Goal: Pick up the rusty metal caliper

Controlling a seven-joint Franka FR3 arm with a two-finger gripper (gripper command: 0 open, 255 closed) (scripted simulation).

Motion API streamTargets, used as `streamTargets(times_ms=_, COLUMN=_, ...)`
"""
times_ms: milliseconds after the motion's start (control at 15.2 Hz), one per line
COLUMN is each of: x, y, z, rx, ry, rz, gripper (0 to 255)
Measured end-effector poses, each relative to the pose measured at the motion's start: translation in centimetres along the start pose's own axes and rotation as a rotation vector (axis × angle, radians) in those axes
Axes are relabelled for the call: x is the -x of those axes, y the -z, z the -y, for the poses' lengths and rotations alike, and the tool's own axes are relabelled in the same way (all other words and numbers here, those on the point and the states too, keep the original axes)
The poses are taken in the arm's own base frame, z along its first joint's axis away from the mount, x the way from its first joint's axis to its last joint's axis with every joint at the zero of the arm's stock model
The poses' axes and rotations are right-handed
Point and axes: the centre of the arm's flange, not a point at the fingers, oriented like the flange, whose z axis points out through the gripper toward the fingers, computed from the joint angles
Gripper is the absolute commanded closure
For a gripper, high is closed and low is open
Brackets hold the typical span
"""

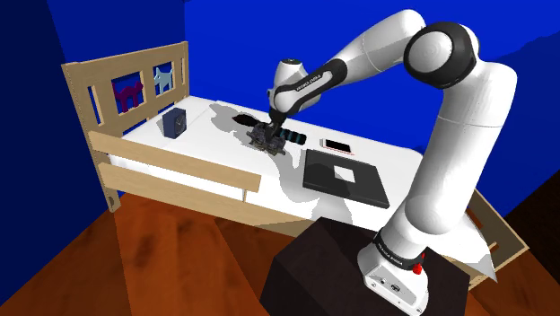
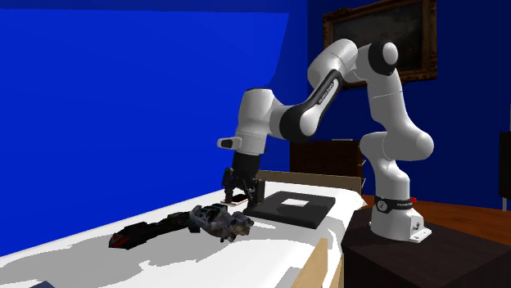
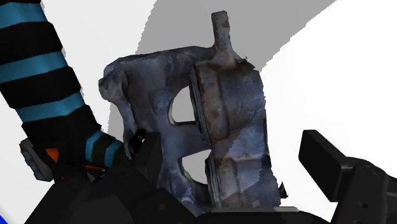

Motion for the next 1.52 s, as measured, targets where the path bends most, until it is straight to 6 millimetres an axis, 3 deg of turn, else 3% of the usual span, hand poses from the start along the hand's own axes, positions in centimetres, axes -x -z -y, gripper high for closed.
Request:
streamTargets(times_ms=264, x=0.2, y=-2.2, z=0.3, rx=0.0, ry=0.0, rz=0.0, gripper=0)
streamTargets(times_ms=330, x=0.2, y=-2.3, z=0.3, rx=0.0, ry=0.0, rz=0.0, gripper=255)
streamTargets(times_ms=1056, x=0.1, y=-2.1, z=0.3, rx=0.001, ry=0.0, rz=-0.002, gripper=255)
streamTargets(times_ms=1518, x=-0.2, y=1.2, z=-0.3, rx=0.0, ry=0.001, rz=-0.001, gripper=255)
